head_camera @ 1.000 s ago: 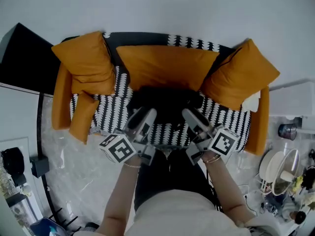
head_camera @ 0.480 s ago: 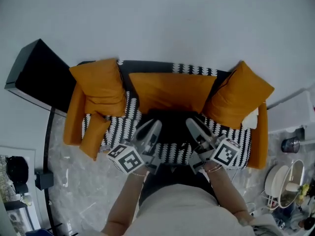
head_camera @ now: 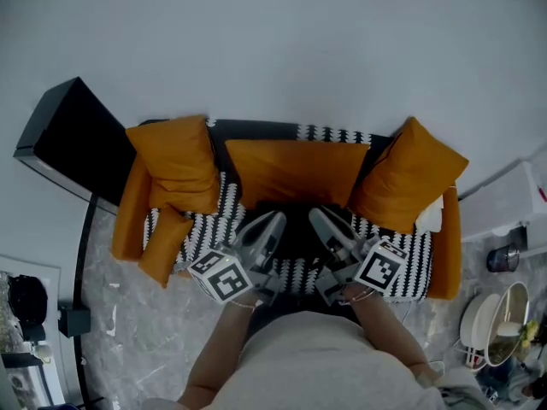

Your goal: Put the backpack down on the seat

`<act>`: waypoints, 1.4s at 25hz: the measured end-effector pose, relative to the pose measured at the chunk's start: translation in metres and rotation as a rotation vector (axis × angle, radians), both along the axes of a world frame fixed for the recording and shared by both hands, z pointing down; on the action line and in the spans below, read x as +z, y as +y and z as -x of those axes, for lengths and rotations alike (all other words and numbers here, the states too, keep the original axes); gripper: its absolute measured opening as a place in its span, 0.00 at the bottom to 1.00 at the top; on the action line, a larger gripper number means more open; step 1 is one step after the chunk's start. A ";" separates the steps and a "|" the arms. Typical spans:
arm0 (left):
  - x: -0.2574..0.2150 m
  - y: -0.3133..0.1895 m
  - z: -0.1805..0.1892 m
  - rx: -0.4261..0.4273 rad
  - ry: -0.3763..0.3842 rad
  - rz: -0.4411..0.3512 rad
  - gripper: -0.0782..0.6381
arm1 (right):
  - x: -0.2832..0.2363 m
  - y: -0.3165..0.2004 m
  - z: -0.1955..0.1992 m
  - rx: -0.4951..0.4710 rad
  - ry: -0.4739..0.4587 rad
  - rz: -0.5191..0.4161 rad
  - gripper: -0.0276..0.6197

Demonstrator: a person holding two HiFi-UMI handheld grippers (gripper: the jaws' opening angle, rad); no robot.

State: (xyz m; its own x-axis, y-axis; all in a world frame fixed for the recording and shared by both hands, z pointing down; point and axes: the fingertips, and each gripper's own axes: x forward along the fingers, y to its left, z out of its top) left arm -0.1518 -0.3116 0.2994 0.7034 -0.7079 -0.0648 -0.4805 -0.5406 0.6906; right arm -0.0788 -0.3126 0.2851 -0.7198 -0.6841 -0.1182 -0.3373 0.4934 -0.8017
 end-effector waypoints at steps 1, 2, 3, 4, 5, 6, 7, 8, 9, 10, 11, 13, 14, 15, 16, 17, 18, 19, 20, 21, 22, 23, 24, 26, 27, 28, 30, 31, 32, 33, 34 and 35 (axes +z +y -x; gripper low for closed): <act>-0.001 0.002 -0.002 0.006 -0.004 -0.003 0.12 | -0.001 0.003 0.002 -0.008 0.011 -0.004 0.10; -0.002 0.005 -0.004 0.011 -0.011 -0.003 0.12 | 0.000 0.005 0.003 -0.017 0.023 -0.006 0.07; -0.002 0.006 -0.005 0.015 -0.014 -0.003 0.12 | 0.000 0.007 0.004 -0.024 0.033 -0.006 0.06; -0.002 0.007 -0.005 0.017 -0.013 -0.006 0.12 | 0.001 0.009 0.005 -0.028 0.038 -0.006 0.05; -0.002 0.008 -0.006 0.022 -0.011 -0.009 0.12 | 0.001 0.011 0.005 -0.032 0.040 -0.006 0.05; -0.002 0.009 -0.007 0.030 -0.012 -0.011 0.12 | 0.002 0.012 0.006 -0.034 0.039 -0.004 0.05; -0.002 0.010 -0.009 0.040 -0.018 -0.013 0.12 | 0.003 0.013 0.006 -0.035 0.037 -0.001 0.05; -0.002 0.012 -0.010 0.048 -0.027 -0.016 0.12 | 0.005 0.015 0.006 -0.036 0.038 0.005 0.05; -0.001 0.013 -0.012 0.052 -0.038 -0.017 0.12 | 0.007 0.017 0.007 -0.037 0.039 0.011 0.05; -0.001 0.014 -0.012 0.054 -0.046 -0.019 0.12 | 0.010 0.018 0.007 -0.038 0.041 0.017 0.05; 0.000 0.015 -0.012 0.054 -0.049 -0.021 0.12 | 0.012 0.019 0.007 -0.039 0.038 0.025 0.05; 0.000 0.017 -0.011 0.057 -0.057 -0.030 0.12 | 0.015 0.021 0.006 -0.043 0.019 0.044 0.05; 0.000 0.019 -0.012 0.061 -0.066 -0.036 0.12 | 0.017 0.022 0.006 -0.047 0.009 0.053 0.05; 0.000 0.020 -0.013 0.067 -0.075 -0.041 0.12 | 0.018 0.023 0.006 -0.051 0.006 0.059 0.05; 0.001 0.022 -0.015 0.073 -0.080 -0.044 0.12 | 0.019 0.024 0.006 -0.053 0.011 0.059 0.05; 0.001 0.023 -0.016 0.076 -0.084 -0.043 0.12 | 0.020 0.025 0.006 -0.053 0.021 0.052 0.05; 0.003 0.024 -0.017 0.075 -0.091 -0.037 0.12 | 0.019 0.026 0.005 -0.052 0.030 0.041 0.05; 0.006 0.024 -0.017 0.067 -0.107 -0.028 0.12 | 0.018 0.027 0.005 -0.052 0.038 0.029 0.05; 0.010 0.024 -0.015 0.056 -0.132 -0.016 0.12 | 0.017 0.027 0.005 -0.052 0.045 0.019 0.05; 0.015 0.024 -0.015 0.046 -0.163 -0.006 0.12 | 0.017 0.028 0.005 -0.052 0.054 0.013 0.05; 0.018 0.025 -0.014 0.040 -0.195 0.001 0.12 | 0.017 0.028 0.005 -0.053 0.066 0.010 0.05; 0.021 0.025 -0.015 0.038 -0.222 0.005 0.12 | 0.019 0.029 0.006 -0.055 0.082 0.010 0.05; 0.023 0.026 -0.016 0.039 -0.243 0.007 0.12 | 0.021 0.031 0.007 -0.059 0.098 0.011 0.05; 0.026 0.026 -0.017 0.040 -0.273 0.009 0.12 | 0.026 0.033 0.009 -0.065 0.128 0.020 0.05; 0.027 0.026 -0.018 0.038 -0.287 0.010 0.12 | 0.030 0.033 0.010 -0.067 0.144 0.025 0.05; 0.028 0.026 -0.019 0.036 -0.304 0.011 0.12 | 0.033 0.034 0.010 -0.066 0.167 0.028 0.05; 0.031 0.026 -0.021 0.032 -0.345 0.005 0.12 | 0.040 0.034 0.008 -0.056 0.231 0.019 0.05; 0.032 0.027 -0.022 0.031 -0.369 -0.002 0.12 | 0.042 0.034 0.006 -0.048 0.264 0.009 0.05; 0.033 0.028 -0.022 0.029 -0.393 -0.009 0.12 | 0.043 0.034 0.005 -0.038 0.296 -0.004 0.05; 0.035 0.029 -0.023 0.026 -0.419 -0.014 0.12 | 0.043 0.034 0.004 -0.029 0.329 -0.021 0.05; 0.036 0.029 -0.023 0.021 -0.444 -0.018 0.12 | 0.045 0.034 0.003 -0.021 0.367 -0.040 0.05; 0.038 0.029 -0.024 0.017 -0.467 -0.023 0.12 | 0.046 0.033 0.002 -0.015 0.407 -0.061 0.05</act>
